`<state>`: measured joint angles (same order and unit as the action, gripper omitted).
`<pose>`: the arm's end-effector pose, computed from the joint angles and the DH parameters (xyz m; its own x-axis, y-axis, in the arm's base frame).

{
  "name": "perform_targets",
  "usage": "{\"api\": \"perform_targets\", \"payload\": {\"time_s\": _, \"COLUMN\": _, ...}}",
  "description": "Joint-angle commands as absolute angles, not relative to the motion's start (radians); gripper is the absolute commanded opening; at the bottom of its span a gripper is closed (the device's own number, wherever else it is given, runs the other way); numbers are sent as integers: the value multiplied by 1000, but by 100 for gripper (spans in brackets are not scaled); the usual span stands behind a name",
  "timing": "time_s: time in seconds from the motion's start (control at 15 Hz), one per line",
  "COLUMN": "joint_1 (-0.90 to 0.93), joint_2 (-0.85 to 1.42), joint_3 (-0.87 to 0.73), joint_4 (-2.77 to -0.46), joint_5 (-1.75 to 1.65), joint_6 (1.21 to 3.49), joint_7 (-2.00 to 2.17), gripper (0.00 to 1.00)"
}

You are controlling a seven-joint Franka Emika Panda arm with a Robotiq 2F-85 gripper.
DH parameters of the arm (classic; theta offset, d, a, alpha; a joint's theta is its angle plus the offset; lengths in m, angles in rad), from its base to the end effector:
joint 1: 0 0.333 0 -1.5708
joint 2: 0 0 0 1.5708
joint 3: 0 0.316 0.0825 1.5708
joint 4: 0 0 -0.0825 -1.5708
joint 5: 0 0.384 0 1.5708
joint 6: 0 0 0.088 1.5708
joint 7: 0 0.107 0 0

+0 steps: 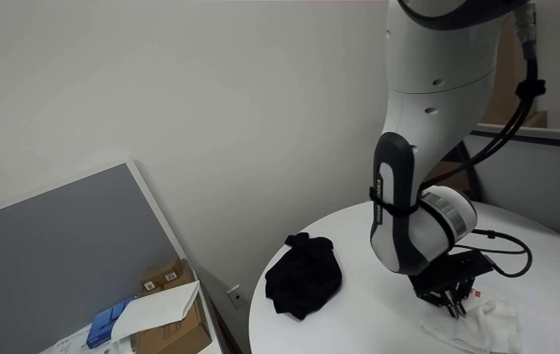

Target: Use the cloth to wipe the table

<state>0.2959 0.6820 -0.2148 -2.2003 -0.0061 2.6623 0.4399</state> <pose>0.5076 0.0284 0.0609 0.9369 -0.3252 -0.1285 -0.2946 -0.9321 0.2107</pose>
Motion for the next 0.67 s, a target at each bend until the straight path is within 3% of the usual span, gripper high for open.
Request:
{"api": "perform_targets", "payload": {"time_s": 0.0, "joint_1": 304, "joint_2": 677, "joint_3": -208, "joint_4": -2183, "joint_5": -27, "joint_6": 2662, "joint_7": 472, "gripper": 31}}
{"api": "perform_targets", "payload": {"time_s": 0.07, "joint_1": 297, "joint_2": 672, "joint_3": -204, "joint_4": -2179, "joint_5": -26, "joint_6": 2648, "joint_7": 462, "gripper": 32}}
{"api": "perform_targets", "payload": {"time_s": 0.33, "joint_1": 210, "joint_2": 583, "joint_3": -120, "joint_4": -2195, "joint_5": 4, "joint_6": 2609, "joint_7": 337, "gripper": 60}}
{"api": "perform_targets", "payload": {"time_s": 0.6, "joint_1": 200, "joint_2": 413, "joint_3": -136, "joint_4": -2243, "joint_5": -23, "joint_6": 2558, "joint_7": 356, "gripper": 88}}
